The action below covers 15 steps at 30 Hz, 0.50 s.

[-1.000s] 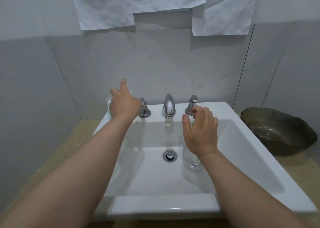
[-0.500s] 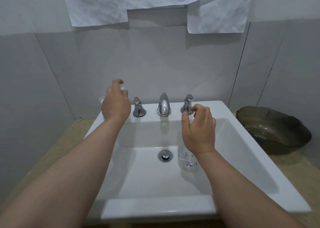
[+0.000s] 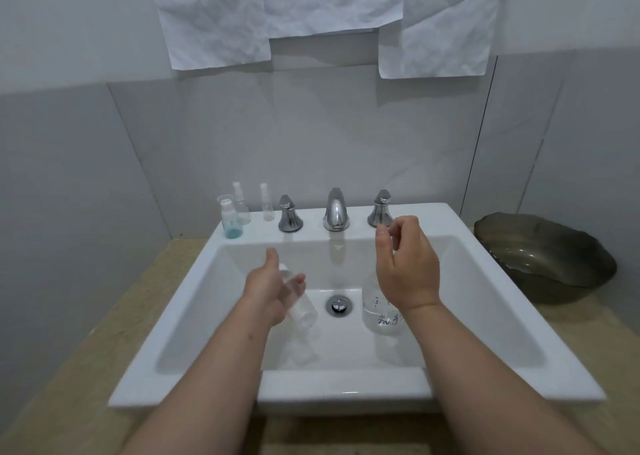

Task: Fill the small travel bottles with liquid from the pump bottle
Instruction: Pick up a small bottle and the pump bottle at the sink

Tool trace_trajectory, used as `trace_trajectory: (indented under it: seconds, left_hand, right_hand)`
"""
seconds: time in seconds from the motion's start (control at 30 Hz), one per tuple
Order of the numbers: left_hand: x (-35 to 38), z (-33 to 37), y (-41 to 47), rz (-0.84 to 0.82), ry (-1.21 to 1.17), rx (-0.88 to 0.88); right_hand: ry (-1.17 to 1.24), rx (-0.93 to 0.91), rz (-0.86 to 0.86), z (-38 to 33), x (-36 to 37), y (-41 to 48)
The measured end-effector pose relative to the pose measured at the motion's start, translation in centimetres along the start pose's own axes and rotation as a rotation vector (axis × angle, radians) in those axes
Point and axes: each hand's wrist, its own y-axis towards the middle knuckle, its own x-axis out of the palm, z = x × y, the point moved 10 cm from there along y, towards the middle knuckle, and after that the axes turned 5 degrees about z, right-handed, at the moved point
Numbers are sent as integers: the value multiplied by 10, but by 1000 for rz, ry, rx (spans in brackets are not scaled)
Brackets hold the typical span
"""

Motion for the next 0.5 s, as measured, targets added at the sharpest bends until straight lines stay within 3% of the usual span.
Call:
trace_trajectory:
  seconds: [0.13,0.2,0.3,0.4,0.5]
  left_hand:
    - [-4,-32,-7,-116,65,-297]
    - [-4,-31,-10,-196,105,-310]
    - [2,-26,-16,-272,213,-212]
    - [14,-15,-19,-330,404,32]
    - [19,-17,-28,-393,546,105]
  right_hand:
    - [-27,73,18,12,-9,3]
    - [-34,93,7,14,-8,2]
    - [-30,108,-8,14,-7,0]
    - [-33,122,-14,14,-8,0]
    - [-47,142,-63,18,-4,-2]
